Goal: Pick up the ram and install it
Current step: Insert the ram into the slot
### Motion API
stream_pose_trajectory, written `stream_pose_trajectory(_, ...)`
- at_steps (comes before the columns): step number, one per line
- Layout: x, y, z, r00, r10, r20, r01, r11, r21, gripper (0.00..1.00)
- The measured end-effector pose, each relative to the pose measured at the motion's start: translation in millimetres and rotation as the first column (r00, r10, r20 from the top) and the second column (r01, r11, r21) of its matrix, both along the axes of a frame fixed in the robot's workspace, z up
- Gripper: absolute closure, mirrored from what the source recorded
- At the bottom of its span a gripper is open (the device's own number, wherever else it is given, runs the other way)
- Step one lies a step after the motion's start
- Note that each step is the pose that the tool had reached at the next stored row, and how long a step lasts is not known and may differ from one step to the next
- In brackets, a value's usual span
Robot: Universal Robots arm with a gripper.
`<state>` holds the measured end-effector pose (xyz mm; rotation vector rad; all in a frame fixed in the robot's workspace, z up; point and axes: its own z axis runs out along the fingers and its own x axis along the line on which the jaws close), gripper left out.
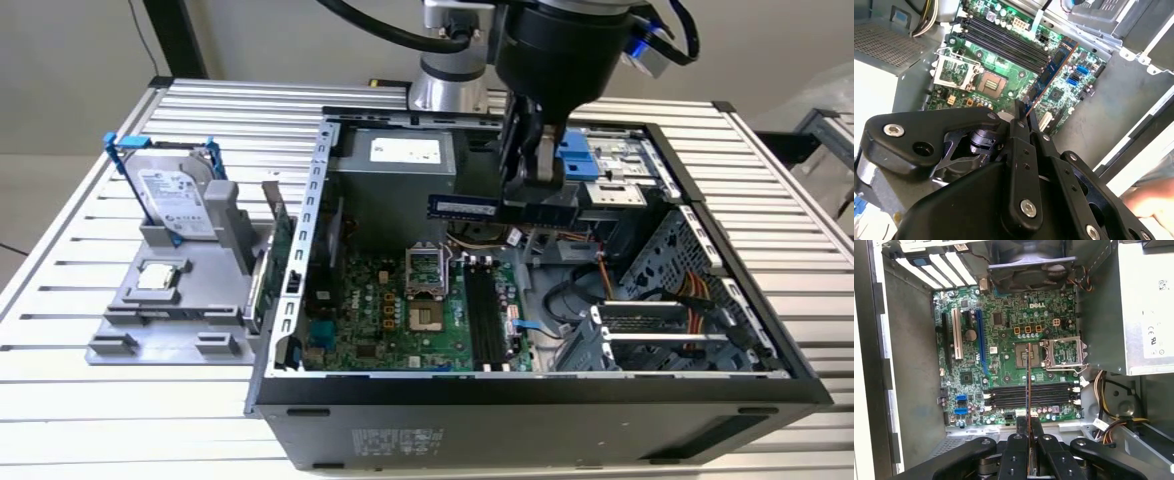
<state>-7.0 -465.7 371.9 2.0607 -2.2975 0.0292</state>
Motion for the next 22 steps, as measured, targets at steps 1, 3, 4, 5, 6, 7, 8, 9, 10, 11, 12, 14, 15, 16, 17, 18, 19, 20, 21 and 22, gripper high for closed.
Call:
stream_pose_trajectory(1,0.0,0.4,0.0,1.0000,0.000,0.0000,0.000,1.0000,-0.0001,1.00)
stream_pose_trajectory(3,0.0,1.0,0.0,1.0000,-0.001,0.0000,0.001,1.0000,-0.0002,1.00)
stream_pose_trajectory(4,0.0,1.3,0.0,1.0000,-0.001,0.0000,0.001,1.0000,-0.0003,1.00)
stream_pose_trajectory(5,0.0,1.4,0.0,1.0000,-0.001,0.0000,0.001,1.0000,-0.0004,1.00)
stream_pose_trajectory(6,0.0,1.7,0.0,1.0000,-0.002,0.0000,0.002,1.0000,-0.0004,1.00)
stream_pose_trajectory(7,0.0,1.7,0.0,1.0000,-0.002,0.0000,0.002,1.0000,-0.0004,1.00)
stream_pose_trajectory(8,0.0,1.7,0.0,1.0000,-0.002,0.0000,0.002,1.0000,-0.0004,1.00)
stream_pose_trajectory(9,0.1,1.8,0.0,1.0000,-0.002,0.0000,0.002,1.0000,-0.0004,1.00)
stream_pose_trajectory(10,0.0,2.2,0.0,1.0000,-0.002,0.0000,0.002,1.0000,-0.0005,1.00)
stream_pose_trajectory(11,0.0,2.8,0.0,1.0000,-0.002,0.0000,0.002,1.0000,-0.0005,1.00)
stream_pose_trajectory(12,0.0,3.6,0.0,1.0000,-0.002,0.0000,0.002,1.0000,-0.0004,1.00)
stream_pose_trajectory(14,0.1,5.4,0.0,1.0000,-0.002,0.0000,0.002,1.0000,-0.0005,1.00)
stream_pose_trajectory(15,0.1,6.3,0.0,1.0000,-0.002,0.0000,0.002,1.0000,-0.0005,1.00)
stream_pose_trajectory(16,0.1,6.9,0.0,1.0000,-0.002,0.0000,0.002,1.0000,-0.0005,1.00)
stream_pose_trajectory(17,0.1,7.4,0.0,1.0000,-0.002,0.0000,0.002,1.0000,-0.0004,1.00)
stream_pose_trajectory(18,0.1,7.7,0.0,1.0000,-0.002,0.0000,0.002,1.0000,-0.0005,1.00)
stream_pose_trajectory(19,0.1,7.8,0.0,1.0000,-0.002,0.0000,0.002,1.0000,-0.0005,1.00)
stream_pose_trajectory(20,0.0,7.9,0.0,1.0000,-0.002,0.0000,0.002,1.0000,-0.0004,1.00)
stream_pose_trajectory(21,0.1,8.3,0.0,1.0000,-0.002,0.0001,0.002,1.0000,-0.0004,1.00)
stream_pose_trajectory(22,0.0,8.5,0.0,1.0000,-0.002,0.0000,0.002,1.0000,-0.0004,1.00)
